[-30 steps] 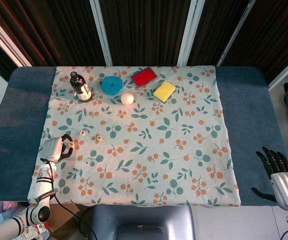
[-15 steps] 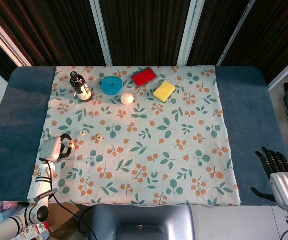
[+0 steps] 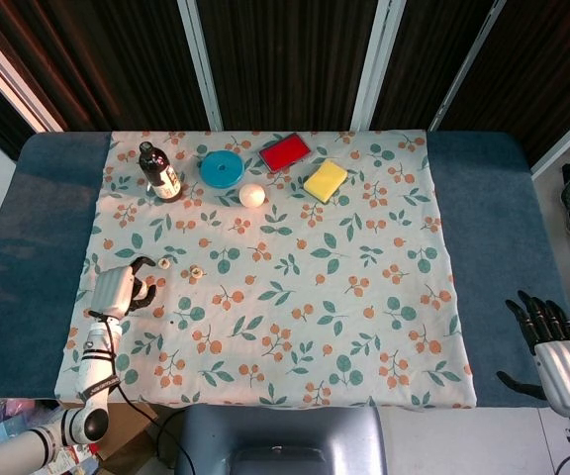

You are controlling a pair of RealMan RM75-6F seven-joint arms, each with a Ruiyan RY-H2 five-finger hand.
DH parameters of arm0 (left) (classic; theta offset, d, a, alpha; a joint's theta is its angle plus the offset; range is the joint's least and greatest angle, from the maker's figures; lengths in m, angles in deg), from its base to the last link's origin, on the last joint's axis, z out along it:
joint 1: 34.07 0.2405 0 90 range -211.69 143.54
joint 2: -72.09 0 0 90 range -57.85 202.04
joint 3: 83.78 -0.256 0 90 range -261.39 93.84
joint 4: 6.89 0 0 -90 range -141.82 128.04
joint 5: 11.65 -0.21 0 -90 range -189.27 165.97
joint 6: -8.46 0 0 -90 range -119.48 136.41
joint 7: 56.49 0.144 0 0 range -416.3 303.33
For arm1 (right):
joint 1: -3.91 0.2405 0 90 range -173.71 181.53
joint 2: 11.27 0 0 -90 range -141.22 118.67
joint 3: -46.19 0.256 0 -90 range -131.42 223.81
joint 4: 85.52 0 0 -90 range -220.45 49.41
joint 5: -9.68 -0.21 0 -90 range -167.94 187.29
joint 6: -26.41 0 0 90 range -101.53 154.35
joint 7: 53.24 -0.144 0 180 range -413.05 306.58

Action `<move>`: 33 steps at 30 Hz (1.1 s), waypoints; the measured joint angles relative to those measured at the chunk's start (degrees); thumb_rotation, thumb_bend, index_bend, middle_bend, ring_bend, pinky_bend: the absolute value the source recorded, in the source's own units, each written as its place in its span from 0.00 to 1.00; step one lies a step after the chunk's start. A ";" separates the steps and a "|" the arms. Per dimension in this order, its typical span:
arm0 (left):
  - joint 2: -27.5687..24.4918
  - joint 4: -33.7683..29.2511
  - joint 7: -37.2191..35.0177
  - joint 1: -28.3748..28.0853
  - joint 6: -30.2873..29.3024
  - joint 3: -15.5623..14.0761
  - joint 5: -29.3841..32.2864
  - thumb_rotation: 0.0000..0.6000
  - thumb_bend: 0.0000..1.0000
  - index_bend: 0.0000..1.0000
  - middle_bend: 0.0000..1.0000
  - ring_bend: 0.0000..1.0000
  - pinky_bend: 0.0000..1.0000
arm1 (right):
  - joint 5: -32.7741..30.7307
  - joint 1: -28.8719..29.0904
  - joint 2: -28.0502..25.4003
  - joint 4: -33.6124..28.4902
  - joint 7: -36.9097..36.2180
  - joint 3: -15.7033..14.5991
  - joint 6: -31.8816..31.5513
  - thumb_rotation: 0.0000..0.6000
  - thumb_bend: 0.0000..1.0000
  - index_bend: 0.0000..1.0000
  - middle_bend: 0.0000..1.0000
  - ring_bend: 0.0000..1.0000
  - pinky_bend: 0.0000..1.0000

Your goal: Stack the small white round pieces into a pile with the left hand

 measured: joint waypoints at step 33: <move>16.32 18.04 11.11 -10.02 4.81 3.94 6.23 1.00 0.41 0.42 1.00 1.00 1.00 | -0.61 -0.30 -1.03 0.59 -2.96 0.30 -0.50 1.00 0.12 0.00 0.00 0.00 0.00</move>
